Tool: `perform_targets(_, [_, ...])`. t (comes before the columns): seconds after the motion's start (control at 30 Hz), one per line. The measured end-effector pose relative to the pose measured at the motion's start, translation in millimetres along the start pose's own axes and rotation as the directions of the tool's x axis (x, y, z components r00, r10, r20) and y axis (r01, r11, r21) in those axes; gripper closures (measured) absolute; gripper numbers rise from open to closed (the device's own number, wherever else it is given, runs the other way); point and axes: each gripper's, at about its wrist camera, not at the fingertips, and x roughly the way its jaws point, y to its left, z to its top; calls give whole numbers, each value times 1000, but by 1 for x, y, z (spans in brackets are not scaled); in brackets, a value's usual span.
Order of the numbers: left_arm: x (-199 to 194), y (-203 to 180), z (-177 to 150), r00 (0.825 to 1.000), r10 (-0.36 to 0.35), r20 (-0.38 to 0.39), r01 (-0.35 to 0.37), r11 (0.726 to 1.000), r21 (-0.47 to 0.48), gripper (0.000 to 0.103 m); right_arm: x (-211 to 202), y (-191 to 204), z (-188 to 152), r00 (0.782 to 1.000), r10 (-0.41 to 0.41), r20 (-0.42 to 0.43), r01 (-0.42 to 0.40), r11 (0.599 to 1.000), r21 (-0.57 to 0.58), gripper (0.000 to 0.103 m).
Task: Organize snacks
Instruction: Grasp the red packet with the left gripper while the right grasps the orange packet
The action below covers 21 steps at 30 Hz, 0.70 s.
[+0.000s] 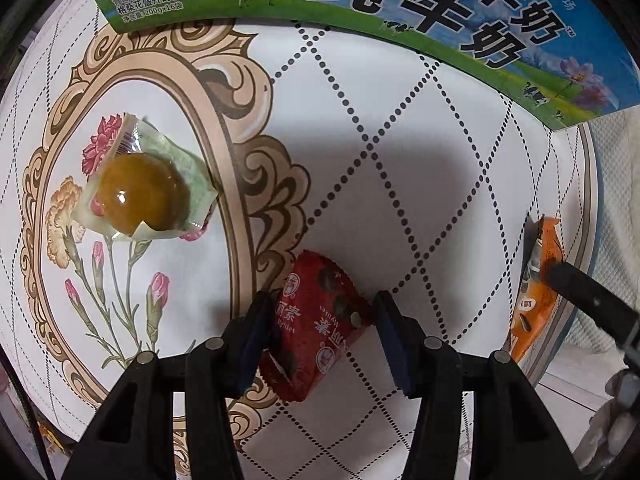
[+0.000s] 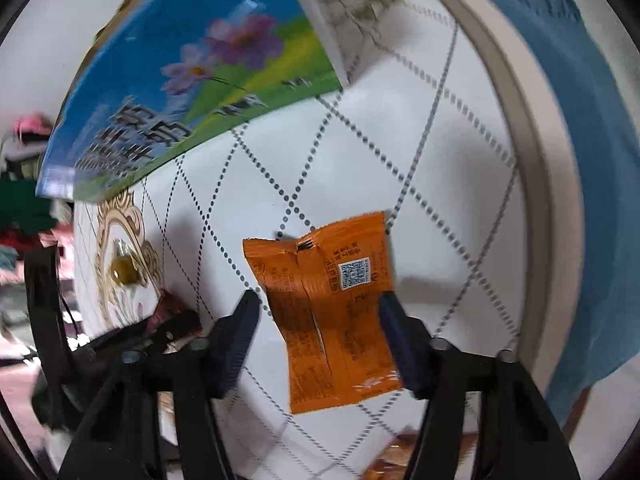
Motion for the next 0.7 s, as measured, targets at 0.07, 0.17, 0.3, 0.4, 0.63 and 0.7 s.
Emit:
perform_targets(0.07, [-1,0,8,1000,2,0,-2,1000,3,53,-3,5,-3,998,-66,11,67,996,-58,24])
perform_targets(0.17, [8,1,24,1000,13,4,-13,1000,14,53,11,10,-4,996,-81,-27,78,991,-110,24])
perform_targets(0.3, [15,-8,28,1000,23,6,-23,999,24,53,31,-3,-5,997,-54,-63,49,996,-80,25])
perform_targets(0.4, [18,-14,30,1000,26,5,-26,999,26,53,35,-5,-7,997,-76,-34,74,995,-62,31])
perform_targets(0.63, [9,-25,23,999,22,44,-24,999,32,58,19,-1,-25,997,-72,29,75,994,-78,45])
perform_targets(0.7, [4,-29,22,999,5,48,-7,999,41,66,9,0,-28,999,-38,37,40,997,-68,45])
